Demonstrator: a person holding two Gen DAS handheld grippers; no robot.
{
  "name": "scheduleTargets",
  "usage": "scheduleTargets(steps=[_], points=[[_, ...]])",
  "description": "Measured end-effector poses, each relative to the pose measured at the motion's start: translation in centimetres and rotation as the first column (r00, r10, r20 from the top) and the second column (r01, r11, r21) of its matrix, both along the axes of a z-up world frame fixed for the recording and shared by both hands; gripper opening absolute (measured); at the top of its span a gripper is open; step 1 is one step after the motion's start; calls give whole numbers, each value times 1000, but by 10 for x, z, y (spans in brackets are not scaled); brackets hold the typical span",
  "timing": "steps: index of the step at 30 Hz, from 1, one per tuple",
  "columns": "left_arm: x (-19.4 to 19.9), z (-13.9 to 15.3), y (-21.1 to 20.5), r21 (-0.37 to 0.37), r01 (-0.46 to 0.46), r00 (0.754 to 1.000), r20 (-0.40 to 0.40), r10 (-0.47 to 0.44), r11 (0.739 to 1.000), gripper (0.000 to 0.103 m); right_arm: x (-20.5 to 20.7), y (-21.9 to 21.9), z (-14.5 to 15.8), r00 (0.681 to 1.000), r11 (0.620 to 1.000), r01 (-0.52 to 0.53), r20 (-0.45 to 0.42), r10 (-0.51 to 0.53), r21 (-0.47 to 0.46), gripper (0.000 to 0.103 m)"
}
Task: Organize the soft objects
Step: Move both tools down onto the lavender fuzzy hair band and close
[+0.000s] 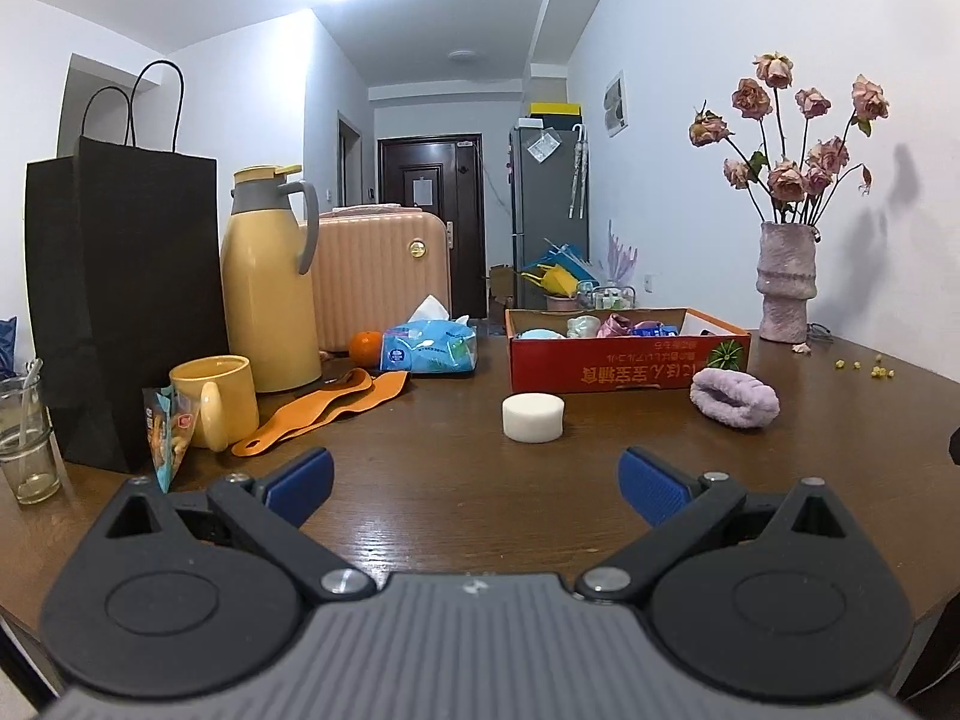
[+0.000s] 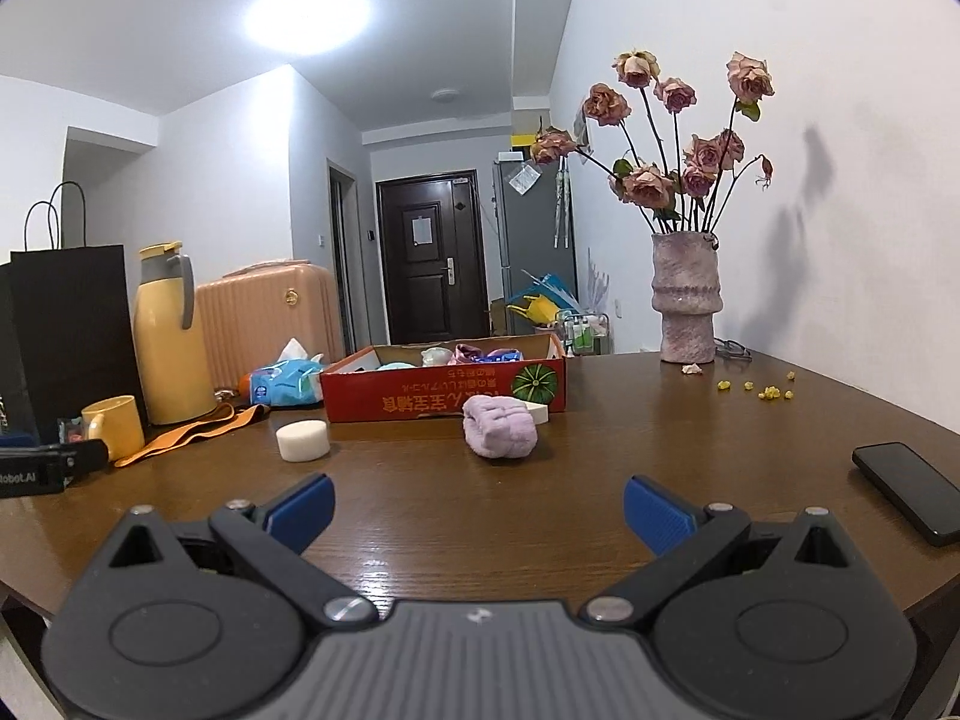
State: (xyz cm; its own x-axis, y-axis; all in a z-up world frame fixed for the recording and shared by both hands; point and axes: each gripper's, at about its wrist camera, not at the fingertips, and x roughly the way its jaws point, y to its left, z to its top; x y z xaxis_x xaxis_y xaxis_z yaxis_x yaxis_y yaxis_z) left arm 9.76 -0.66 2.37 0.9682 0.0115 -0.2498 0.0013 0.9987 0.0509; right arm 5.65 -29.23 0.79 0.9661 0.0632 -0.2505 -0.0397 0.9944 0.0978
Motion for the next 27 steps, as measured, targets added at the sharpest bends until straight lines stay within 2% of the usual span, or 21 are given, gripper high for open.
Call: scheduleTargets(steps=[6, 12, 15, 19, 23, 27], points=[[23, -3, -15, 9, 35, 999, -42, -35, 999, 103, 14, -10, -4, 1000, 1000, 9, -10, -9, 14, 100], [72, 6, -48, -14, 104, 990, -89, -105, 994, 102, 60, -35, 1, 996, 996, -25, -88, 33, 88, 78], [106, 14, -69, -40, 137, 983, -118, -141, 990, 93, 92, -46, 6, 993, 995, -37, -105, 47, 96, 70], [154, 19, -94, -89, 165, 967, -183, -179, 982, 80, 139, -59, 13, 988, 992, -71, -130, 85, 105, 67], [201, 19, -115, -140, 196, 940, -255, -226, 971, 68, 189, -70, 16, 976, 984, -111, -170, 135, 141, 63], [246, 18, -132, -176, 221, 916, -300, -266, 959, 61, 237, -78, 15, 962, 977, -125, -219, 161, 170, 56]])
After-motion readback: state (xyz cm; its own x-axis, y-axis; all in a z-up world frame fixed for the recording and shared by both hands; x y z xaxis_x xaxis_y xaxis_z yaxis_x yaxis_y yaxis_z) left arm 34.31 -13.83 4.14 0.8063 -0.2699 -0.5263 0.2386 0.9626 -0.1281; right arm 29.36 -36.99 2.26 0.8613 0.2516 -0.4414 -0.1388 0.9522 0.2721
